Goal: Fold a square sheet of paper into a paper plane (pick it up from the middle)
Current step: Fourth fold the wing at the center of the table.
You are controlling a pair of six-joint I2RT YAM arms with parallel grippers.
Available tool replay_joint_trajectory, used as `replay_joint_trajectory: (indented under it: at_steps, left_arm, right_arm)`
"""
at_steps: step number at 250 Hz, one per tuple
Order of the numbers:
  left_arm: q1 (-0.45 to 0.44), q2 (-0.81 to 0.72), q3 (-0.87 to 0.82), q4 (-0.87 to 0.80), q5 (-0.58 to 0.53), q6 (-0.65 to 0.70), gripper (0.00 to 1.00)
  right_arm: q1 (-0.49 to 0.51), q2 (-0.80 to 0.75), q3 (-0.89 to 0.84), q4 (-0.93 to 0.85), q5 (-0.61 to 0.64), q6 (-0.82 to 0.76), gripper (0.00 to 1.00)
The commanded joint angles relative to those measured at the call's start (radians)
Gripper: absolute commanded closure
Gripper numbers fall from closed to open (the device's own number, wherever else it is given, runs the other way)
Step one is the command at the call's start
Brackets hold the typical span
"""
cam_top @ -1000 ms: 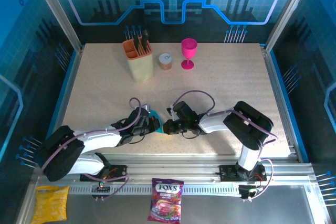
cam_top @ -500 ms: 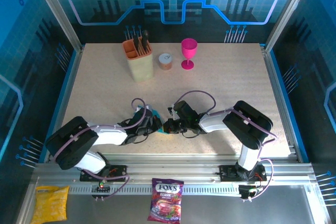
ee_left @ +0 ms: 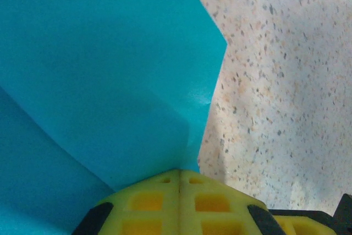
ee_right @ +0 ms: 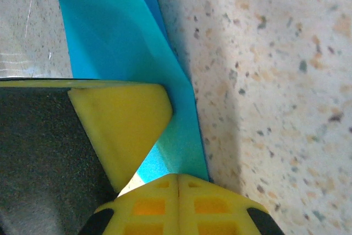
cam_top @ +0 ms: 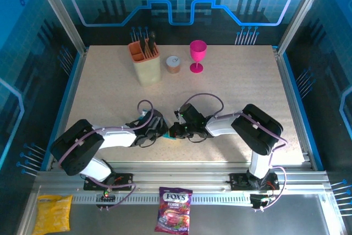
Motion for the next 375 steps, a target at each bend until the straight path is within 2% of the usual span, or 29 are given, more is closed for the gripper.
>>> replay_joint_trajectory:
  at_steps: [1,181,291,375]
  left_arm:
    - [0.065,0.034,0.013,-0.151,-0.086,0.014,1.00]
    - [0.236,0.052,0.062,-0.166,-0.039,0.122,1.00]
    - [0.401,0.084,0.081,-0.152,-0.021,0.193,1.00]
    - [0.507,0.092,0.109,-0.134,-0.026,0.181,1.00]
  right_arm:
    - [0.026,0.103,-0.046,-0.302,0.086,0.007,1.00]
    - [0.030,0.174,-0.036,-0.345,0.097,0.042,1.00]
    - [0.028,0.191,-0.035,-0.348,0.096,0.047,1.00]
    - [0.028,0.191,-0.044,-0.342,0.098,0.050,1.00]
